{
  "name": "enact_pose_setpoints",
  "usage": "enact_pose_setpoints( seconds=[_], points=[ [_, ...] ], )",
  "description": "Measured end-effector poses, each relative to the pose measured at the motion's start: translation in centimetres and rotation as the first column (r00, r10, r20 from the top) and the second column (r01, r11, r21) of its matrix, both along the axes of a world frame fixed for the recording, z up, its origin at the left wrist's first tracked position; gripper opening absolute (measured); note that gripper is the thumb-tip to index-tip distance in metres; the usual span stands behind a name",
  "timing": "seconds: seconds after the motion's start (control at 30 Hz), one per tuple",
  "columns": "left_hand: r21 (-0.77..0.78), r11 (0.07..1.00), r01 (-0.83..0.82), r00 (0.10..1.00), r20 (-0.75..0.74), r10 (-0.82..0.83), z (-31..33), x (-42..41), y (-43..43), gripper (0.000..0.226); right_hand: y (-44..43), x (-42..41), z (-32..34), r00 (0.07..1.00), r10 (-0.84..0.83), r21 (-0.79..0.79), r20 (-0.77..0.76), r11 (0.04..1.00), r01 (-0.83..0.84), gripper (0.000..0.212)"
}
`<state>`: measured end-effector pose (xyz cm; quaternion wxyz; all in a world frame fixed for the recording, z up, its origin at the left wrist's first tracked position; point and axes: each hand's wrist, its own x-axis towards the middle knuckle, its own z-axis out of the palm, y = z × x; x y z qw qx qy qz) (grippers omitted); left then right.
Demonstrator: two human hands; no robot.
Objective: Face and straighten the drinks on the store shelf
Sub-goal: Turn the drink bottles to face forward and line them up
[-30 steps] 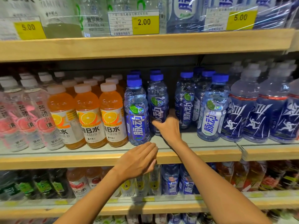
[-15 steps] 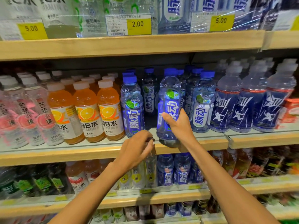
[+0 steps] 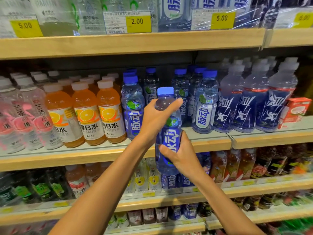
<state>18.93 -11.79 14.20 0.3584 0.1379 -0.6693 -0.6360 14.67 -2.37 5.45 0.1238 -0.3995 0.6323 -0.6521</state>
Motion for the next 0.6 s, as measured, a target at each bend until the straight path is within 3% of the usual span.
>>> enact_pose_setpoints(
  seconds=[0.17,0.2,0.27,0.37,0.47,0.53,0.6],
  points=[
    [0.074,0.996,-0.054,0.998,-0.016,0.055,0.6,-0.2,-0.3,0.008,0.2,-0.2,0.3,0.998,0.022,0.031,-0.052,0.999,-0.021,0.059],
    [0.103,0.994,-0.021,1.000,-0.019,0.023,0.9,-0.1,-0.6,0.006,0.5,-0.5,0.4,0.998,0.068,0.000,-0.002,0.998,-0.068,0.064],
    [0.178,0.975,0.131,0.991,-0.044,-0.125,1.3,0.0,-1.4,0.024,1.1,-1.6,0.7,0.949,0.239,-0.100,0.208,0.970,-0.222,0.078],
    [0.284,0.811,0.511,0.857,-0.240,-0.456,1.7,-0.2,-1.9,0.051,1.9,-2.6,1.0,0.684,0.547,-0.226,0.483,0.832,-0.506,0.084],
    [0.279,0.587,0.760,0.646,-0.427,-0.633,1.6,-1.0,-1.7,0.061,2.0,-3.0,0.8,0.449,0.736,-0.329,0.506,0.646,-0.688,0.074],
    [0.266,0.479,0.836,0.545,-0.493,-0.678,1.3,-1.4,-1.4,0.058,2.0,-2.8,1.1,0.423,0.787,-0.333,0.449,0.587,-0.738,0.061],
    [0.267,0.444,0.856,0.516,-0.507,-0.690,0.8,-1.8,-1.3,0.054,2.0,-2.6,1.6,0.457,0.776,-0.303,0.434,0.603,-0.738,0.061]
  ],
)
